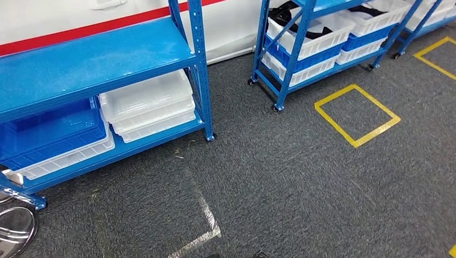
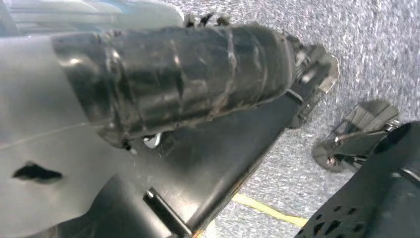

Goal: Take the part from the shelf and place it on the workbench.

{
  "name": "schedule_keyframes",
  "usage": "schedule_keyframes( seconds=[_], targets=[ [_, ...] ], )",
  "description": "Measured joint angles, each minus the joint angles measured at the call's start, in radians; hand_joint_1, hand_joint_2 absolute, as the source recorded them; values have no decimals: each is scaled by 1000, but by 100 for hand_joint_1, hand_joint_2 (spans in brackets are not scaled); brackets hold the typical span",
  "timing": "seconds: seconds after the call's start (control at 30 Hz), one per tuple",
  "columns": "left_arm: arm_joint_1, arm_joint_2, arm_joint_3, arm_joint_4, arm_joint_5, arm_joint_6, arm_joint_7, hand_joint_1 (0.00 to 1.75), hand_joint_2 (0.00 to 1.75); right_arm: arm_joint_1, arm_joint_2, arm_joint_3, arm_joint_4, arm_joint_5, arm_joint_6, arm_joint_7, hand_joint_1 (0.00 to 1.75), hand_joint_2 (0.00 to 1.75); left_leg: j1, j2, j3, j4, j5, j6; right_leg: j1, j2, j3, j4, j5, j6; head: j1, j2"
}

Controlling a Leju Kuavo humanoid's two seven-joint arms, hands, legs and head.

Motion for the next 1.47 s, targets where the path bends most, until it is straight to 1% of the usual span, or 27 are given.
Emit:
schedule_keyframes(
  seconds=[0.1,0.13,0.17,0.23,0.27,0.3,0.37,0.4,0.47,0.53,0.6,0.67,0.77,0.83,0.87,0.9,0.97,1.03,1.07,1.13,1.2,1.27,1.3,1.33,1.4,1.43,1.47],
  targets=[
    [-1,0,0,0,0,0,1,0,0,0,0,1,0,0,0,0,0,0,0,-4,0,0,0,3,0,14,-16,34,-18,1,2,0],
    [-2,0,0,0,0,-1,2,0,0,1,0,2,0,0,1,0,0,0,0,-10,0,0,0,4,0,18,-35,71,-32,2,3,0],
    [-2,0,0,1,0,-3,5,0,0,2,0,5,0,1,1,1,0,0,1,-30,0,3,-1,3,-2,25,-50,86,-19,3,3,0],
    [-4,0,0,1,0,-9,13,0,0,4,-1,14,0,6,1,10,0,0,2,-83,-3,17,-9,-5,-12,73,-49,41,29,9,6,0],
    [-5,0,0,2,0,-12,18,0,0,4,-1,18,0,8,1,16,0,0,3,-108,-8,26,-13,-13,-17,95,-29,-16,65,9,7,0],
    [-6,0,0,2,0,-14,21,0,0,3,-1,20,0,10,0,22,0,0,4,-120,-14,31,-14,-20,-18,112,-14,-52,74,8,8,0],
    [-5,1,0,3,0,-19,25,0,0,3,-1,22,0,11,0,30,0,0,8,-140,-23,29,-11,-32,-16,104,-10,-55,72,-3,9,0],
    [-4,1,0,3,0,-21,27,0,0,2,-1,23,0,11,0,33,0,0,9,-134,-26,32,-13,-37,-15,93,-8,-59,73,-9,9,0],
    [-6,2,-1,3,2,-33,35,0,0,-1,-1,26,0,13,2,36,0,0,7,-84,-52,82,-42,-45,-15,68,-4,-67,76,-22,2,0],
    [-13,2,-1,3,4,-52,50,0,0,-1,-1,31,0,14,7,36,0,0,6,-32,-107,200,-100,-50,-10,38,-1,-69,74,-32,-5,0],
    [-19,2,-1,3,5,-65,59,0,0,0,-2,35,0,15,12,37,0,0,7,-22,-151,293,-129,-53,-6,6,1,-68,70,-36,-5,0],
    [-19,3,-1,3,4,-64,60,0,0,-2,-2,39,0,14,13,42,0,0,6,-15,-125,251,-90,-50,-4,-19,6,-68,66,-37,-5,0],
    [-18,4,-1,3,0,-58,61,0,0,-7,-2,42,0,13,12,54,0,0,-5,36,-26,66,-19,-34,0,-47,17,-68,58,-29,-5,0],
    [-18,4,-1,4,-2,-56,61,0,0,-9,-1,44,0,13,12,57,0,0,-15,51,-11,30,-19,-23,4,-65,21,-70,56,-21,-3,0],
    [-17,5,-1,4,-2,-55,60,0,0,-11,-1,46,0,12,13,59,0,0,-15,40,-11,25,-16,-18,5,-74,23,-72,56,-17,-3,0],
    [-16,6,-1,4,-4,-54,60,0,0,-13,0,47,0,11,15,61,0,0,-12,30,-8,19,-13,-14,4,-73,25,-71,53,-12,-2,0],
    [-17,6,-1,4,-8,-52,57,0,0,-17,1,48,-1,7,19,66,0,0,-5,11,0,7,-6,-2,1,-32,13,-35,26,-3,1,0],
    [-19,6,-1,4,-10,-51,52,0,0,-16,0,48,-1,-15,23,69,0,0,-1,-9,3,3,-3,6,-1,19,-41,79,-29,2,4,0],
    [-20,6,-1,4,-10,-50,48,0,0,-13,0,48,-1,-36,24,69,0,0,-1,-22,3,3,-3,7,-1,28,-76,145,-54,3,5,0],
    [-18,6,-1,4,-10,-46,41,0,87,-8,0,45,0,-84,28,69,0,0,0,-50,3,5,-4,8,-4,32,-113,203,-52,6,5,0],
    [-17,6,-1,4,-9,-41,37,0,175,-7,0,39,0,-117,32,68,0,0,4,-79,4,13,-7,3,-11,43,-80,114,16,10,5,0],
    [-17,6,-1,4,-9,-40,35,0,175,-8,0,35,0,-132,33,67,0,0,6,-105,-4,27,-15,-9,-20,88,-28,-7,63,14,7,0],
    [-18,6,-1,4,-9,-39,33,0,175,-8,0,34,0,-135,31,65,0,0,6,-117,-10,33,-17,-16,-23,106,-13,-41,70,15,8,0],
    [-17,6,-1,4,-8,-39,32,0,175,-7,0,33,0,-136,27,64,0,0,7,-127,-16,35,-17,-23,-22,114,-8,-51,65,12,8,0],
    [-14,7,-1,4,-8,-38,29,0,175,-7,1,32,0,-137,19,61,0,0,10,-140,-23,34,-14,-34,-20,96,-6,-56,67,1,8,0],
    [-13,7,-1,4,-8,-37,27,0,175,-8,1,30,0,-140,17,59,0,44,11,-124,-27,39,-17,-38,-19,87,-4,-59,69,-6,8,0],
    [-12,8,-1,4,-8,-37,27,0,175,-8,1,30,0,-142,16,58,0,58,11,-119,-28,41,-19,-40,-20,82,-3,-62,70,-9,8,0]
  ],
)
